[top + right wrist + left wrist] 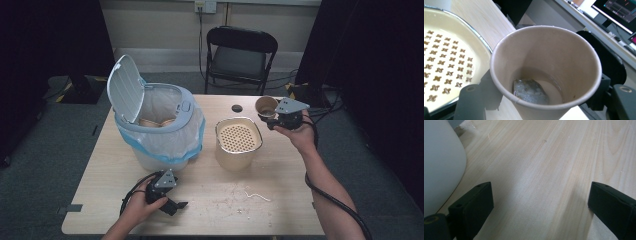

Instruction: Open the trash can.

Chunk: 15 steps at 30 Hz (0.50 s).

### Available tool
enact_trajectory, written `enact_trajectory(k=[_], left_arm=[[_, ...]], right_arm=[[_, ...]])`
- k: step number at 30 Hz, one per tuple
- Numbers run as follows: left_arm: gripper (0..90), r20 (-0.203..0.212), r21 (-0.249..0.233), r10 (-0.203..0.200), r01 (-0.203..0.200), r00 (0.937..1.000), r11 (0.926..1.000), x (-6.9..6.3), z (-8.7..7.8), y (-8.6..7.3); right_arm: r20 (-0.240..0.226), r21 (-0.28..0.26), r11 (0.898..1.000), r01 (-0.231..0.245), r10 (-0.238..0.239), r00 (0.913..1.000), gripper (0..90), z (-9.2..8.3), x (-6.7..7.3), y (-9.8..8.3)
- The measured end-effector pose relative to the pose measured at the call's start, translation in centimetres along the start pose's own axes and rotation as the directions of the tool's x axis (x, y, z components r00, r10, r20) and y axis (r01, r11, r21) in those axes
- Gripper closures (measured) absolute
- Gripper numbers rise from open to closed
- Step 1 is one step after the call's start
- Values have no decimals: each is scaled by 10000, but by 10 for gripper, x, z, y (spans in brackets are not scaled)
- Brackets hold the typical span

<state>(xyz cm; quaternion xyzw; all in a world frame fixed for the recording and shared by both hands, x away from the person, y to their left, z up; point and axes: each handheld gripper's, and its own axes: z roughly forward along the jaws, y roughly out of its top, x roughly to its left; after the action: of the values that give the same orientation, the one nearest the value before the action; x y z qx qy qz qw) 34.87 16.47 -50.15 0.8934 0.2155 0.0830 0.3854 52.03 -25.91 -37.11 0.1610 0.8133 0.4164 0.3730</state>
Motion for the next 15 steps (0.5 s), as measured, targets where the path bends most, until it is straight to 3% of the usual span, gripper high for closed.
enact_trajectory(k=[3, 7, 12, 15], left_arm=[[57, -3, -41, -8, 8, 10000, 10000, 0, 0, 0], [56, 17, -107, -41, 41, 10000, 9999, 0, 1, 0], [56, -16, -84, -31, 31, 10000, 10000, 0, 1, 0], [56, -3, -101, -39, 39, 10000, 9999, 0, 1, 0]], right_arm=[[89, -9, 9994, 333, -333, 9994, 305, 1, 1, 4], [276, 241, 9927, 1180, -1187, 9925, 307, 1, 4, 11], [172, 111, 9872, 1590, -1592, 9871, 307, 2, 2, 15], [231, -21, 9793, 2023, -2022, 9791, 307, 3, 1, 17]])
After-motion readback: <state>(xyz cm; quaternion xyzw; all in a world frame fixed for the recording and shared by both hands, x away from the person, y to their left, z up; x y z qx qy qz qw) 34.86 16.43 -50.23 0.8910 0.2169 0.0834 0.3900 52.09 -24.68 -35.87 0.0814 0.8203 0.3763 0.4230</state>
